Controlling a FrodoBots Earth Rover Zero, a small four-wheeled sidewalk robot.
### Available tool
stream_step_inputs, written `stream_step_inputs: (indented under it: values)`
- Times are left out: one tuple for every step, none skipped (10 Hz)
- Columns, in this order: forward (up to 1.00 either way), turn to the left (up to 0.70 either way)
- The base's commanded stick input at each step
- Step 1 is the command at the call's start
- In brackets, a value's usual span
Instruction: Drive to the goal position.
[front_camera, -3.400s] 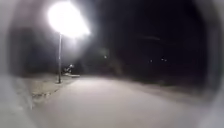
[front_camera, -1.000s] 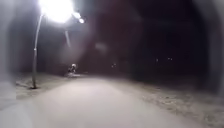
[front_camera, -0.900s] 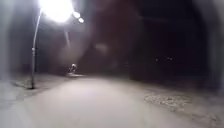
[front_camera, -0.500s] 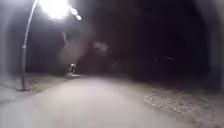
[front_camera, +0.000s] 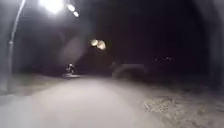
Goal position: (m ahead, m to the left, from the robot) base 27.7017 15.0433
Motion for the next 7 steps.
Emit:
stream_step_inputs:
  values:
    - [1.0,0.0]
    - [1.0,0.0]
    - [1.0,0.0]
    - [1.0,0.39]
    - [1.0,0.35]
    - [1.0,0.02]
    - [1.0,0.0]
